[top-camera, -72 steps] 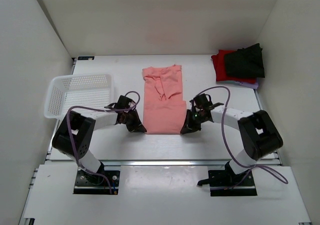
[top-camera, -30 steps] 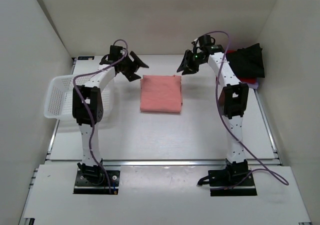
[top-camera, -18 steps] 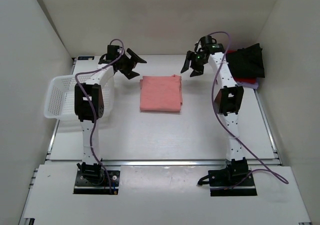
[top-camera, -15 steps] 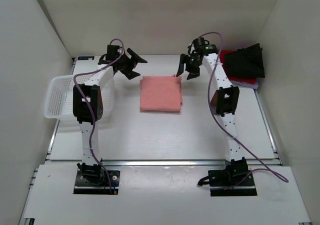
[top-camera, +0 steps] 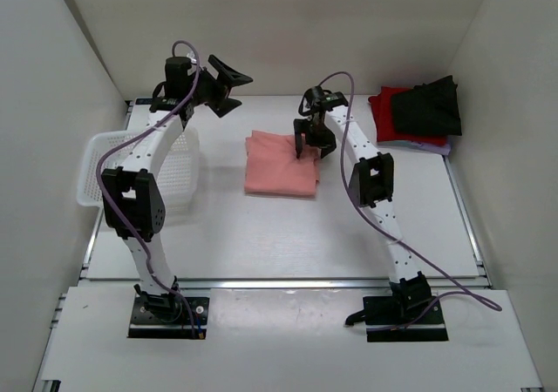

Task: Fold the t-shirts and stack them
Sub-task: Put the neatly folded tshirt into the corner of the board with the right arm

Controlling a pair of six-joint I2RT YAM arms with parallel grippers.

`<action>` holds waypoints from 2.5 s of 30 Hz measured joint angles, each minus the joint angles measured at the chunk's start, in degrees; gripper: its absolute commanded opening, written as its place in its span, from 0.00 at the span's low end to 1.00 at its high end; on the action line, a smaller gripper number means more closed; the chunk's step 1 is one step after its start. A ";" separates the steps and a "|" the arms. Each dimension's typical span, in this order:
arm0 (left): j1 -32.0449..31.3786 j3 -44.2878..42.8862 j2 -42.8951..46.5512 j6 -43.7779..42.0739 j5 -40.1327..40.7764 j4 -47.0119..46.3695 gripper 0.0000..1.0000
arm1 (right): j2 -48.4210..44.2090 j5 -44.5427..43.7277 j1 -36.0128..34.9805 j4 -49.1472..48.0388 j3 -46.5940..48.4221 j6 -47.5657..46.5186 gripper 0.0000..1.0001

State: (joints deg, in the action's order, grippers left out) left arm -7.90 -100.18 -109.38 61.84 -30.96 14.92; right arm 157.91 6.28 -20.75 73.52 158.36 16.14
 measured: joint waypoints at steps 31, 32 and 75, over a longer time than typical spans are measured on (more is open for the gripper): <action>-5.35 13.07 14.01 -0.35 -1.22 7.78 0.99 | -13.42 -11.80 26.29 -6.14 -0.39 -17.38 0.00; -5.40 13.14 14.01 -0.39 -0.74 8.17 0.99 | -13.97 -11.17 26.34 -6.36 -0.09 -17.97 0.01; -6.45 16.72 13.05 -4.79 1.57 15.08 0.99 | -9.01 -30.88 31.56 -56.19 -5.40 -43.23 0.99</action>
State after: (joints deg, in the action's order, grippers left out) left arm -14.35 -83.46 -96.33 57.06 -29.39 30.00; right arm 148.90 -24.60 10.81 17.32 152.97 -27.09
